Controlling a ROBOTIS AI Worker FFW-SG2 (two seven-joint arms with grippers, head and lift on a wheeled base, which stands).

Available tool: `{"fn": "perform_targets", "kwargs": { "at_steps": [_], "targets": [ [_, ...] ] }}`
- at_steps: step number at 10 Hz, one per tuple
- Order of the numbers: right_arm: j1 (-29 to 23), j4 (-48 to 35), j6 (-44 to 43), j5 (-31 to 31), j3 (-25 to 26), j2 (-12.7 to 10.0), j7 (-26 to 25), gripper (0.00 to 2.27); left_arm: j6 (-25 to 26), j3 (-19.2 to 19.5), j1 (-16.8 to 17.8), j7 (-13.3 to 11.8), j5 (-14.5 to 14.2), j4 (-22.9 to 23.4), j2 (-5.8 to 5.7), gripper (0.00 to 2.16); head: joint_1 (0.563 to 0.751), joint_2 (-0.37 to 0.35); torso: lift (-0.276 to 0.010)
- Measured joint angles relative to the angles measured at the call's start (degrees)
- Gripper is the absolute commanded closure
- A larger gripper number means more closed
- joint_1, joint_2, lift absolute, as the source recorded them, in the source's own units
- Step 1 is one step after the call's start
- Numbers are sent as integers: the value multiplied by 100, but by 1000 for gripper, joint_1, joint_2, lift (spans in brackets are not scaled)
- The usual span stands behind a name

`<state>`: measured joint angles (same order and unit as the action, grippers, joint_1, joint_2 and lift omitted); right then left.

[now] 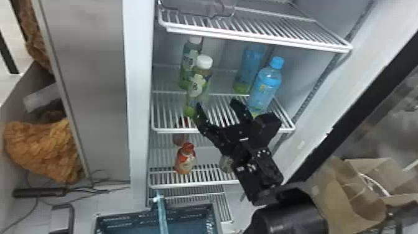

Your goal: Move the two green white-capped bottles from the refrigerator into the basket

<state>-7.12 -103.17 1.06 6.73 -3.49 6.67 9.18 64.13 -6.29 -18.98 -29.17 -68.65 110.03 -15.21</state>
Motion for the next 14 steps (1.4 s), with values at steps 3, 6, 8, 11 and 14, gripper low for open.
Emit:
{"fn": "perform_targets", "kwargs": {
  "at_steps": [3, 6, 8, 11, 14],
  "targets": [
    [532, 497, -54, 37, -101, -24, 94, 84, -22, -2, 0, 0, -13, 0, 1, 1176, 695, -255, -4],
    [863, 920, -114, 59, -231, -43, 101, 88, -43, -1, 0, 0, -28, 0, 9, 1174, 695, -238, -4],
    [1026, 1116, -145, 57, -282, -50, 97, 117, -43, 0, 0, 0, -25, 0, 10, 1174, 695, -232, -4],
    [1218, 1335, -271, 38, -375, -51, 131, 900, -43, -4, 11, 0, -31, 0, 10, 1174, 695, -221, -4],
    [1199, 1275, -353, 58, -405, -59, 143, 1023, -43, 8, -1, 0, -46, -7, 5, 1174, 695, -212, -4]
  ]
}}
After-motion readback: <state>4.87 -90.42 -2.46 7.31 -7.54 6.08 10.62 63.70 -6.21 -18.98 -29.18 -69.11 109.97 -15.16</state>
